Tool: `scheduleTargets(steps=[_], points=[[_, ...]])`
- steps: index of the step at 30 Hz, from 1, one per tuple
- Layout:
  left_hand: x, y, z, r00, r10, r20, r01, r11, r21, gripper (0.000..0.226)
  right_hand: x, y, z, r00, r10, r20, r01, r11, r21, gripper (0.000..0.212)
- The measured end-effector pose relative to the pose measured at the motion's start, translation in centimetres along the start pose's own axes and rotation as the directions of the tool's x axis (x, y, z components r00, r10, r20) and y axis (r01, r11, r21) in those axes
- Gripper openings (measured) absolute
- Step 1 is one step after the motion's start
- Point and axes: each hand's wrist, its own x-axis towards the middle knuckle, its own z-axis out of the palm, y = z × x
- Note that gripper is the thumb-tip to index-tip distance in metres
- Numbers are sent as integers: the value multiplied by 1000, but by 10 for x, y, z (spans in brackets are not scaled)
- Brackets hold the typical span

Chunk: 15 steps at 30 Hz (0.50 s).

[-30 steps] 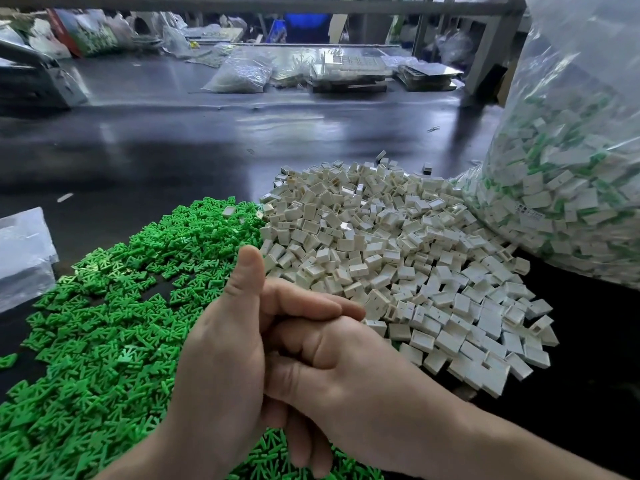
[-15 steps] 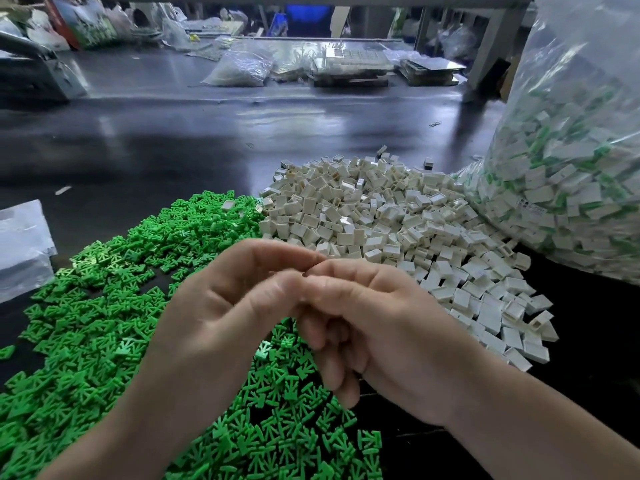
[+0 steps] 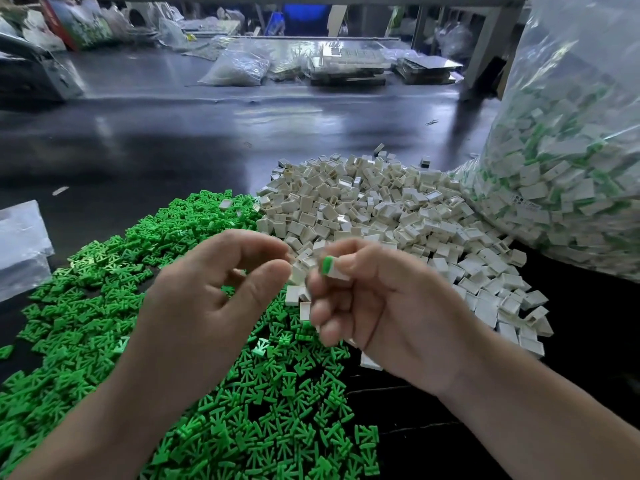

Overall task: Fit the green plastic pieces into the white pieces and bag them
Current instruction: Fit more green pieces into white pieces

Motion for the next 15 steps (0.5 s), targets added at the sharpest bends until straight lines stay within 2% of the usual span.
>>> scheduleTargets(steps=[3,5,8,11,13,15], points=[[1,-12,8,983,-59,173,13,967,256,43,2,-11,-9,993,-68,-96,77,993,94,19],[0,-14,14,958,-106,268,-13,913,408,50,2,-17,-14,984,-76,-161,77,997,-3,20],[0,-18,17,949,-87,302,-81,861,502,35,0,-18,-18,972,-137,-193,58,929,-365,3],[2,-20,18,955,-57,291,-101,859,501,19,-3,-10,-16,958,-226,-178,42,723,-689,4],[2,-20,18,954,-69,292,-87,868,490,14,-4,-5,-14,960,-246,-137,51,630,-775,5],[2,-20,18,953,-73,294,-73,887,457,10,-4,-2,-15,959,-255,-122,51,579,-814,7]])
